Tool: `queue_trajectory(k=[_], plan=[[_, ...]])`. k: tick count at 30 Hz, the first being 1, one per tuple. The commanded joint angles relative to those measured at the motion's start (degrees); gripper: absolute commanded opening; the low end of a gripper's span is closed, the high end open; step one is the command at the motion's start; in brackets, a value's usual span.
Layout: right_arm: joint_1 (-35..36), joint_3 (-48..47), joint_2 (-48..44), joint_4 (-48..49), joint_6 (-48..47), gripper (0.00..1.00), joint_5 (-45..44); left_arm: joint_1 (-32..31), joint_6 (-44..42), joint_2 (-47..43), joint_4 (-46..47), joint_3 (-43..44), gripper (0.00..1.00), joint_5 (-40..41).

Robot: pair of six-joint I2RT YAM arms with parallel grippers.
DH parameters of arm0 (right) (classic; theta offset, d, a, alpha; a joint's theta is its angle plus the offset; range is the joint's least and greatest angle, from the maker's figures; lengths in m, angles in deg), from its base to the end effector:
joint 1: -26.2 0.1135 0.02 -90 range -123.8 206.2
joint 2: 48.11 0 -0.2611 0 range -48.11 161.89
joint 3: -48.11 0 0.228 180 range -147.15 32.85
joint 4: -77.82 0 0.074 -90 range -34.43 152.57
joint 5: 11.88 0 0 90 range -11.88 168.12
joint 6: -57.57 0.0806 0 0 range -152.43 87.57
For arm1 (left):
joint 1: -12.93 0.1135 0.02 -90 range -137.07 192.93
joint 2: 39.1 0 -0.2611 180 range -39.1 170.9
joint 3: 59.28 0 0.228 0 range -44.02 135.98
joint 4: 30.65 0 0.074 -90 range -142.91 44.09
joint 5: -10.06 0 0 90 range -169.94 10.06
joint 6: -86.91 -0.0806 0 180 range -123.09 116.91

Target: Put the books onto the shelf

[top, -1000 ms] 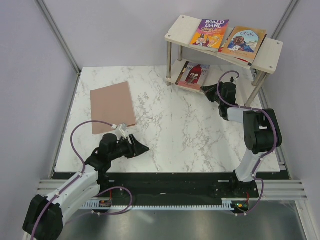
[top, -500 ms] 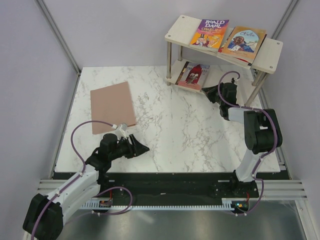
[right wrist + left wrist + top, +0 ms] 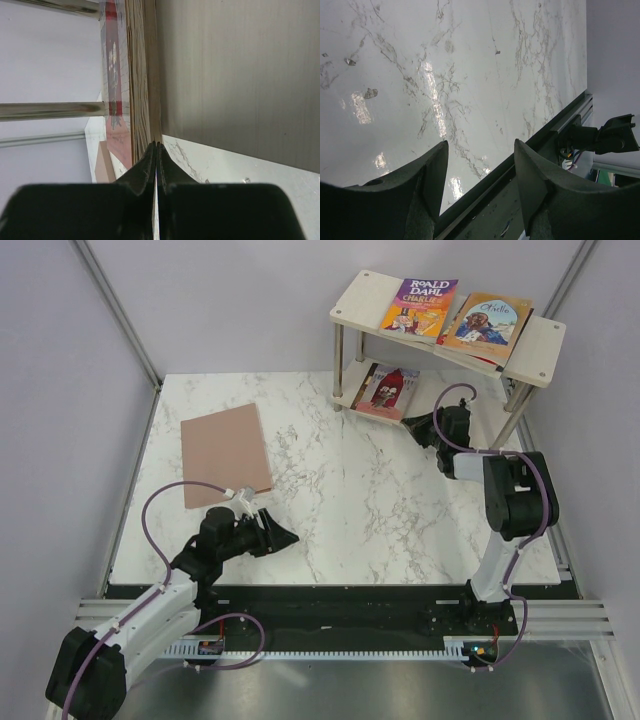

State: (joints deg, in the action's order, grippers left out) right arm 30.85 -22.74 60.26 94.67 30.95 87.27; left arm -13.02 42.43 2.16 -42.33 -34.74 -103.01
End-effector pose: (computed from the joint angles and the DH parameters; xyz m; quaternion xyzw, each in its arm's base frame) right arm 0.4244 0.0474 0.1682 0.3625 0.7368 0.3715 0.4333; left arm 0.1412 -0.1038 0.1496 -0.0421 0.8468 -0.4324 0.3069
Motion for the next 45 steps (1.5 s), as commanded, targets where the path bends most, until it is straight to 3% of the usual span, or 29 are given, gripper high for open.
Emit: queue_trajectory(k=[1,27,36,43,45], plan=[[-0.08,-3.03,0.78,1.48,0.52,0.03,0.43,0.12,0.98,-0.12,2.40,-0.14,0.62,-1.01],[0.01,-6.63,5.18,2.35,2.54,0.06,0.87,0.12,0.98,-0.65,1.96,-0.14,0.62,-0.92],[-0.07,-1.63,-1.04,3.23,0.00,0.08,0.96,0.12,1.06,-0.91,1.61,-0.14,0.63,-0.66],[0.01,5.66,-11.95,-2.55,-9.90,0.16,3.33,0.03,-0.95,-0.04,0.21,2.23,0.79,0.39],[0.01,7.60,-16.59,-8.17,-13.78,0.24,2.72,0.11,-2.44,0.75,-1.28,4.24,0.92,1.71]])
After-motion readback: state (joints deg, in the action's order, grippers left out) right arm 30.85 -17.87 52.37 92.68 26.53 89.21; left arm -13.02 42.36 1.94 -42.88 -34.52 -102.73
